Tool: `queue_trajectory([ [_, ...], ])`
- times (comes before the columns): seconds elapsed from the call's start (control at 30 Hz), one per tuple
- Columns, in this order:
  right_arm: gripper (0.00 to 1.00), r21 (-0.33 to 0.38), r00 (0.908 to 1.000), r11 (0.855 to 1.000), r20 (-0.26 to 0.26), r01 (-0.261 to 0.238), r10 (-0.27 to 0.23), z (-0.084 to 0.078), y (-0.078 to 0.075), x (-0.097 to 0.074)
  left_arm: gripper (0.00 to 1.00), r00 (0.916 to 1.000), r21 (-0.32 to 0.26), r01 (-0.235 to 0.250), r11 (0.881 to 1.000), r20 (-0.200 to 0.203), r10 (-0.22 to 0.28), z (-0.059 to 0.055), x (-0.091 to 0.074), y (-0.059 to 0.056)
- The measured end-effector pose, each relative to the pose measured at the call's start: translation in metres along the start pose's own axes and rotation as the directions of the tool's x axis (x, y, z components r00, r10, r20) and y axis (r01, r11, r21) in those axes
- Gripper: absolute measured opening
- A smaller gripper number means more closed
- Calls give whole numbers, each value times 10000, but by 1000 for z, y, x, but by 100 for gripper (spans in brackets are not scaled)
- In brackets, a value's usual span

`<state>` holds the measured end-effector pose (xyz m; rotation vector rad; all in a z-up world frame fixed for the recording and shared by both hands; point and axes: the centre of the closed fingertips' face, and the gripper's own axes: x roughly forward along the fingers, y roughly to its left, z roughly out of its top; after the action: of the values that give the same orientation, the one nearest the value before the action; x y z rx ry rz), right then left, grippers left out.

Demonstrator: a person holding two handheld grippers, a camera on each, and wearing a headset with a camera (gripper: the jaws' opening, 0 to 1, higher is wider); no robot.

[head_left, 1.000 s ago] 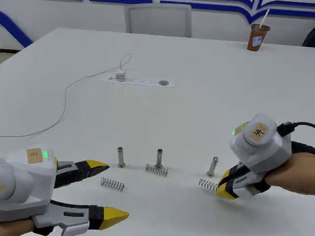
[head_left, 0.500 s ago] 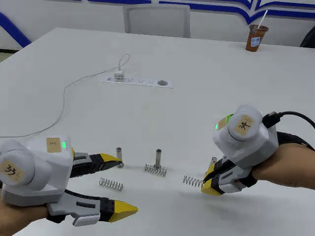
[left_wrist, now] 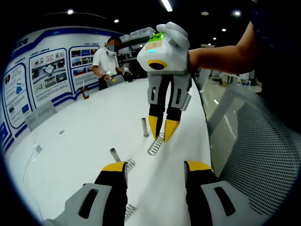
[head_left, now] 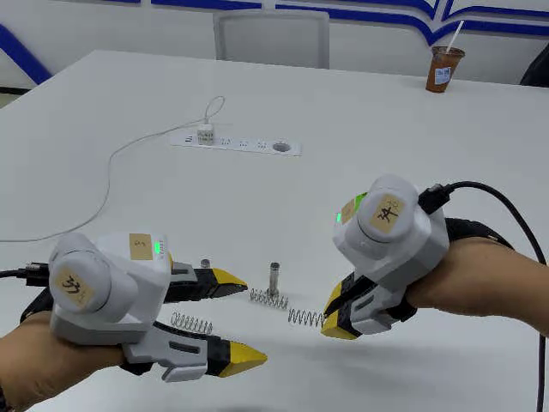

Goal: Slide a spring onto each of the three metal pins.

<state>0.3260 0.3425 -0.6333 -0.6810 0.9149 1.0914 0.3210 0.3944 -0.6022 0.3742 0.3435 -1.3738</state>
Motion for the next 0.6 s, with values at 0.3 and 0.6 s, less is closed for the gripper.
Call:
queue_trajectory([
  [0.3,11,-405,9998,9990,17,-212,213,10,8,1,39,9995,113,301,9995,-77,-300,0,9,-2],
  [0.6,11,-813,9994,9962,56,-325,330,20,14,0,30,9981,425,593,9973,-212,-584,1,17,-7],
])
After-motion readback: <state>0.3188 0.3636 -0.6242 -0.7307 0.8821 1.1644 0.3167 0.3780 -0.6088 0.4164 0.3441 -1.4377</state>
